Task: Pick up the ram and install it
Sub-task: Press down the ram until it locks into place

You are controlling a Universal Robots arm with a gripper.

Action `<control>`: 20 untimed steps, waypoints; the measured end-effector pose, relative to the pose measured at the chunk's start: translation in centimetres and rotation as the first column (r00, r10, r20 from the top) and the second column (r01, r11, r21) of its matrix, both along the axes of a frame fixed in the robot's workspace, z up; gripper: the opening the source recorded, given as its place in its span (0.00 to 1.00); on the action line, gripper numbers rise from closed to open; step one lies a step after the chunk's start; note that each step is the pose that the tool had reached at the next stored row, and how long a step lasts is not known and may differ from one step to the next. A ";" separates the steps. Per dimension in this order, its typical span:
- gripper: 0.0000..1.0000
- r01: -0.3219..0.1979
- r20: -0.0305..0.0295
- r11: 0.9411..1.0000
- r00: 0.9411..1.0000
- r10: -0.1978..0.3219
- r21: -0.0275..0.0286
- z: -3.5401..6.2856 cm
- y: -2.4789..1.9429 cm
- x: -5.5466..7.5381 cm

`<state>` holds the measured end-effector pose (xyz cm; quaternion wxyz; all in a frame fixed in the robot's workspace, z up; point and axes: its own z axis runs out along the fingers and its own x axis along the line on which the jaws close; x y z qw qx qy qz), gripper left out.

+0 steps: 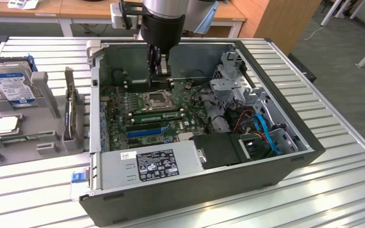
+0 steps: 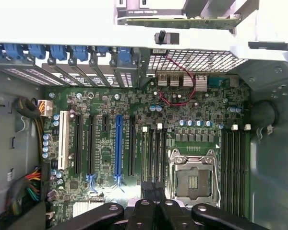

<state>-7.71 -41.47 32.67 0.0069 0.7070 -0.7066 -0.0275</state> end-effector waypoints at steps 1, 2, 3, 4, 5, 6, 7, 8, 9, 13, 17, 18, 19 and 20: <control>0.10 0.000 0.000 1.000 1.000 0.000 0.000 0.15 0.00 0.0; 0.10 0.000 0.000 1.000 1.000 0.000 0.000 0.29 0.00 0.0; 0.10 0.000 0.000 1.000 1.000 0.000 0.000 0.45 0.00 0.0; 0.10 0.000 0.000 1.000 1.000 0.000 0.000 0.58 0.00 0.0; 0.10 0.000 0.000 1.000 1.000 0.000 0.000 0.71 0.00 0.0; 0.10 0.000 0.000 1.000 1.000 0.000 0.000 0.81 0.00 0.0; 0.10 0.000 0.000 1.000 1.000 0.000 0.000 0.87 0.00 0.0; 0.10 0.000 0.000 1.000 1.000 0.000 0.000 0.86 0.00 0.0; 0.10 0.000 0.000 1.000 1.000 0.000 0.000 0.86 0.00 0.0; 0.10 0.000 0.000 1.000 1.000 0.000 0.000 0.88 0.00 0.1; 0.10 0.000 0.000 1.000 1.000 0.000 0.000 0.87 0.00 0.5; 0.10 0.000 0.000 1.000 1.000 0.000 0.000 0.87 0.00 0.6; 0.10 0.000 0.000 1.000 1.000 0.000 0.000 0.87 0.00 0.7; 0.10 0.000 0.000 1.000 1.000 0.000 0.000 0.87 0.00 0.8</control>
